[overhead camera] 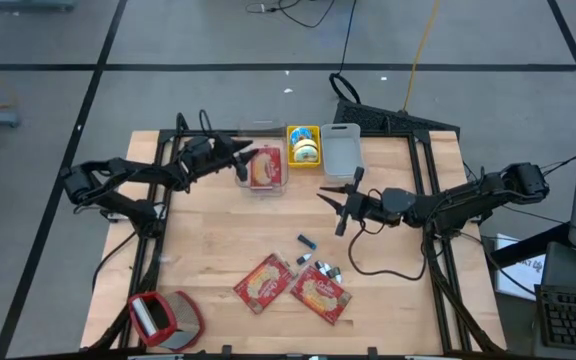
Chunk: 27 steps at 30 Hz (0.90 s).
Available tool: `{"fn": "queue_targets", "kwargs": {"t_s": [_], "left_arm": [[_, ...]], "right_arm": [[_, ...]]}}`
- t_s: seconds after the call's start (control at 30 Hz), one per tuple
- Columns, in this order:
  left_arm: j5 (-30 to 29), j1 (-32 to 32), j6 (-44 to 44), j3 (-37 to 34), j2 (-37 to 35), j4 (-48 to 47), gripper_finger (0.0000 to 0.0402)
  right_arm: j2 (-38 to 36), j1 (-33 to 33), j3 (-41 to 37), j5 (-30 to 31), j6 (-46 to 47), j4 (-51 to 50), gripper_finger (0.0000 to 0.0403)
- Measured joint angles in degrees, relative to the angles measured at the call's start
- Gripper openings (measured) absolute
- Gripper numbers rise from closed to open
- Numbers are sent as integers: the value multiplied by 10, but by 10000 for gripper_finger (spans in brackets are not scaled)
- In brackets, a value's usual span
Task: Pick & Place Food Item
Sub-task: Stack the right red popcorn bag on top of the red popcorn bag in the clear bin
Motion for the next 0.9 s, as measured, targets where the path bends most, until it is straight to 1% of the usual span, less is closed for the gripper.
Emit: {"fn": "queue_targets", "kwargs": {"t_s": [0.17,0.3,0.43,0.6,0.73,0.9], "left_arm": [[13,-8,-10,0,-10,18,203],[16,-43,-5,0,-45,19,206],[11,-102,0,0,-94,19,207],[6,-196,10,0,-140,17,207],[-7,-266,15,0,-151,9,207],[-9,-319,6,0,-151,-21,207]], "right_arm": [[0,0,0,0,0,-2,66],[0,0,0,0,0,-2,66],[0,0,0,0,0,-2,66],[0,0,0,0,5,-2,66],[0,8,0,-1,7,-3,66],[0,52,0,-2,6,-13,66]]}}
